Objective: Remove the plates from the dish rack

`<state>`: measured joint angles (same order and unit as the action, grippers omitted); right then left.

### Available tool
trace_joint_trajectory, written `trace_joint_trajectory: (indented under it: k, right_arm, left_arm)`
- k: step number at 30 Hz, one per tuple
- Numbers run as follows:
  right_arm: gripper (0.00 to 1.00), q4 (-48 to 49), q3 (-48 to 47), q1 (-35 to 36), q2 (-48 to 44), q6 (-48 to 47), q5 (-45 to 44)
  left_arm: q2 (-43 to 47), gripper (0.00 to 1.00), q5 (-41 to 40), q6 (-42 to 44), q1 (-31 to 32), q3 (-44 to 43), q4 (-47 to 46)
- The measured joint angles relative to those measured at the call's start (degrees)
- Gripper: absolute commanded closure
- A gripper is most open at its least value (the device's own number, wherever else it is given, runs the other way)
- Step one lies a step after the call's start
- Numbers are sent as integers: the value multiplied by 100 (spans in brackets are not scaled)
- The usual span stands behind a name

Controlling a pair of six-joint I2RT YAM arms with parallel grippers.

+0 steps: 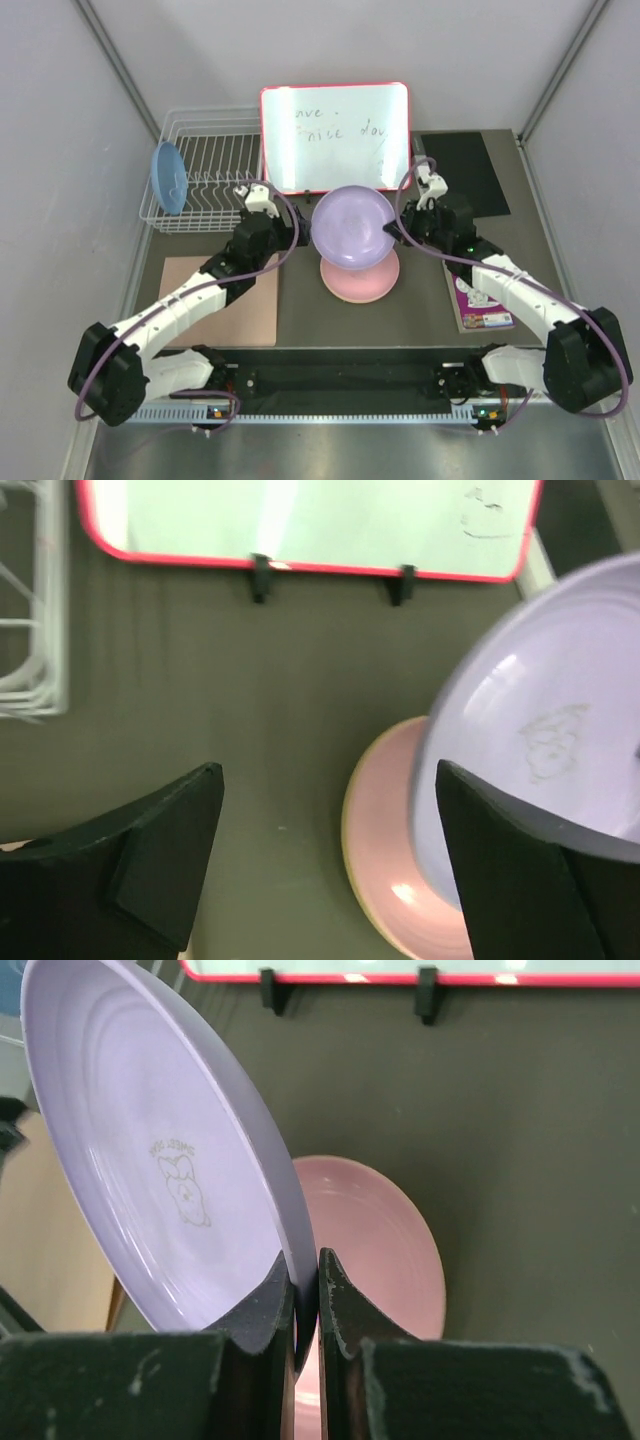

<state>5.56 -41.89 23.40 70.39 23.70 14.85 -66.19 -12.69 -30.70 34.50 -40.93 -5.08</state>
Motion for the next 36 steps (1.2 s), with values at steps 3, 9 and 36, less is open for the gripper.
trace_joint_trajectory:
  k: [3, 9, 36]
  right_arm:
    - [100, -481, 28, -20, -175, -76, -203]
    - [100, -1294, 378, -31, -315, -166, -435]
    - [30, -2175, -363, -31, 511, -811, -133]
  left_arm:
    - [216, 1, -651, 474, 4, 0, 83]
    - [566, 1, -2404, 1858, 4, -33, -116]
    - [-1130, 1, -2035, 2590, -3644, -1167, -514]
